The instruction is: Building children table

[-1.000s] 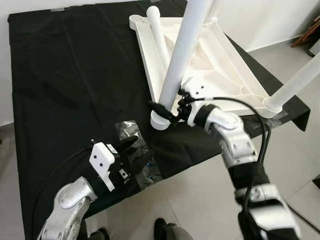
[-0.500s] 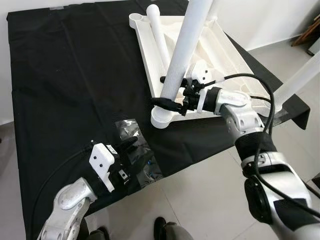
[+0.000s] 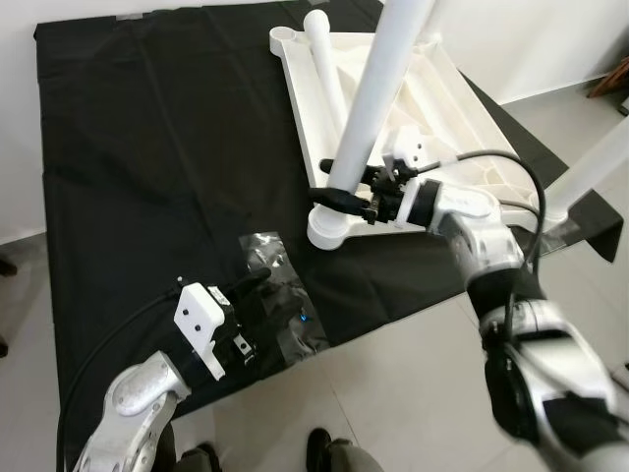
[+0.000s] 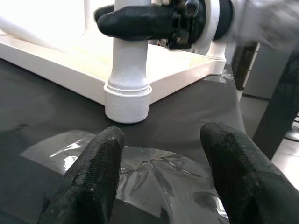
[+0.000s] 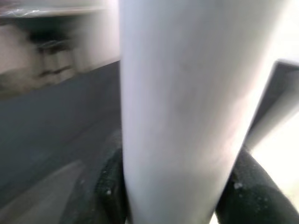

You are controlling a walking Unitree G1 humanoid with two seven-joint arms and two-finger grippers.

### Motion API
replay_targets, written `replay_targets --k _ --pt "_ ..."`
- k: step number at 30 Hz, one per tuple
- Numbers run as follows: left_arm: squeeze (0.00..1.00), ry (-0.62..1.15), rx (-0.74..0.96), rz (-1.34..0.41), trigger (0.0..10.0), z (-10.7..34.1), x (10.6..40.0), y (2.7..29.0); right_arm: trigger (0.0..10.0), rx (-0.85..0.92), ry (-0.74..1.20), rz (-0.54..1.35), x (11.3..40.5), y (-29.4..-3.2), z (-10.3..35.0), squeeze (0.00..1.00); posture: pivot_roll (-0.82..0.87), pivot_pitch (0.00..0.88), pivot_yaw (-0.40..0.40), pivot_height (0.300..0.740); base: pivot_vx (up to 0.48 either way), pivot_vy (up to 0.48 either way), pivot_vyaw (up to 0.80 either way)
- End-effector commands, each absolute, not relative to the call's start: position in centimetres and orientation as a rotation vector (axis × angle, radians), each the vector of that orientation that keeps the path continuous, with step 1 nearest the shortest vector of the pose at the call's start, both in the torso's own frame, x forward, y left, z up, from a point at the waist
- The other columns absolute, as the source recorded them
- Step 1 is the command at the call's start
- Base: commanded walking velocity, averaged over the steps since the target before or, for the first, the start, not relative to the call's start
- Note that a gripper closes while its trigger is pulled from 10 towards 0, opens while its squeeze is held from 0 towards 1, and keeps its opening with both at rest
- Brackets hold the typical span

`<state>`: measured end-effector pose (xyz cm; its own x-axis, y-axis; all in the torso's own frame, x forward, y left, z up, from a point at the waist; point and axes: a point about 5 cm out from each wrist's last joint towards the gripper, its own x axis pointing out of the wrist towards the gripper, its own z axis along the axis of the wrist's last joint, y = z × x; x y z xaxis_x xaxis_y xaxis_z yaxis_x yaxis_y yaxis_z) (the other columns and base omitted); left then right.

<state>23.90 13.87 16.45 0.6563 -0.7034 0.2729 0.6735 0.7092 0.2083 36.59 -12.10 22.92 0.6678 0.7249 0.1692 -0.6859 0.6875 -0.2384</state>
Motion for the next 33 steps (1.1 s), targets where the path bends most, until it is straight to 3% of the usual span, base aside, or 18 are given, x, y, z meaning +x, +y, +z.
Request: replay_targets --k 1,2,4,5,14,15,17,18,19,20,24,25,26,27,28,33 --pt "0.00 -0.329 0.067 -0.792 10.0 16.0 23.7 13.9 0.0 -0.205 -0.039 0.382 36.0 -14.1 17.7 0.00 0.03 0.294 -0.130 0.740 0.000 0.000 0.00" --pt "0.00 -0.329 0.063 -0.791 10.0 16.0 23.8 14.0 0.0 -0.223 -0.001 0.254 33.6 -13.3 16.0 0.00 0.05 0.295 -0.125 0.740 0.000 0.000 0.00" --pt "0.00 -0.329 0.063 -0.791 10.0 16.0 23.8 14.0 0.0 -0.223 -0.001 0.254 33.6 -13.3 16.0 0.00 0.05 0.295 -0.125 0.740 0.000 0.000 0.00" --pt "0.00 -0.329 0.060 -0.790 10.0 16.1 23.8 14.1 0.0 -0.230 0.014 0.200 31.9 -12.8 15.3 0.00 0.05 0.295 -0.125 0.740 0.000 0.000 0.00" --pt "0.00 -0.323 0.062 -0.795 10.0 15.9 24.1 14.4 0.0 -0.241 0.075 0.327 33.0 -11.8 14.7 0.00 0.04 0.274 -0.115 0.740 0.000 0.000 0.00" --pt "0.00 -0.324 0.064 -0.789 10.0 15.9 24.1 14.4 2.9 -0.242 0.097 0.357 32.8 -11.3 14.5 0.00 0.04 0.272 -0.110 0.740 0.000 0.000 0.00" --pt "0.00 -0.324 0.064 -0.789 10.0 15.9 24.1 14.4 2.9 -0.242 0.097 0.357 32.8 -11.3 14.5 0.00 0.04 0.272 -0.110 0.740 0.000 0.000 0.00" --pt "0.00 -0.324 0.065 -0.784 10.0 15.9 24.0 14.4 10.0 -0.240 0.112 0.374 32.7 -10.9 14.5 0.00 0.04 0.272 -0.112 0.740 0.000 0.000 0.00" --pt "0.00 -0.323 0.067 -0.787 10.0 15.9 24.1 14.4 10.0 -0.219 0.097 0.414 33.0 -10.6 15.1 0.82 0.04 0.271 -0.111 0.740 0.000 0.000 0.00" --pt "0.00 -0.322 0.068 -0.792 10.0 15.9 24.1 14.3 10.0 -0.183 0.059 0.470 33.4 -10.1 16.3 1.00 0.04 0.269 -0.112 0.740 0.000 0.000 0.00" --pt "0.00 -0.323 0.069 -0.797 10.0 16.0 24.1 14.2 10.0 -0.111 -0.110 0.649 34.6 -9.1 20.2 1.00 0.04 0.273 -0.117 0.740 0.000 0.000 0.00" --pt "0.00 -0.325 0.067 -0.795 10.0 16.0 24.1 14.1 10.0 -0.123 -0.162 0.737 34.5 -8.9 21.6 0.72 0.04 0.273 -0.119 0.740 0.000 0.000 0.00" --pt "0.00 -0.326 0.066 -0.795 10.0 16.0 24.1 14.1 10.0 -0.136 -0.188 0.813 34.4 -8.9 22.6 0.09 0.05 0.276 -0.121 0.740 0.000 0.000 0.00" --pt "0.00 -0.327 0.065 -0.794 10.0 16.0 24.0 14.0 10.0 -0.146 -0.195 0.856 34.3 -9.0 23.1 0.09 0.05 0.276 -0.121 0.740 0.000 0.000 0.00" --pt "0.00 -0.327 0.064 -0.795 10.0 16.0 24.0 14.0 10.0 -0.198 -0.209 0.901 34.5 -9.3 23.6 0.00 0.04 0.277 -0.124 0.740 0.000 0.000 0.00" --pt "0.00 -0.329 0.063 -0.798 10.0 16.0 24.0 13.8 10.0 -0.309 -0.209 0.995 35.7 -10.4 24.6 0.00 0.05 0.281 -0.133 0.740 0.000 0.000 0.00"
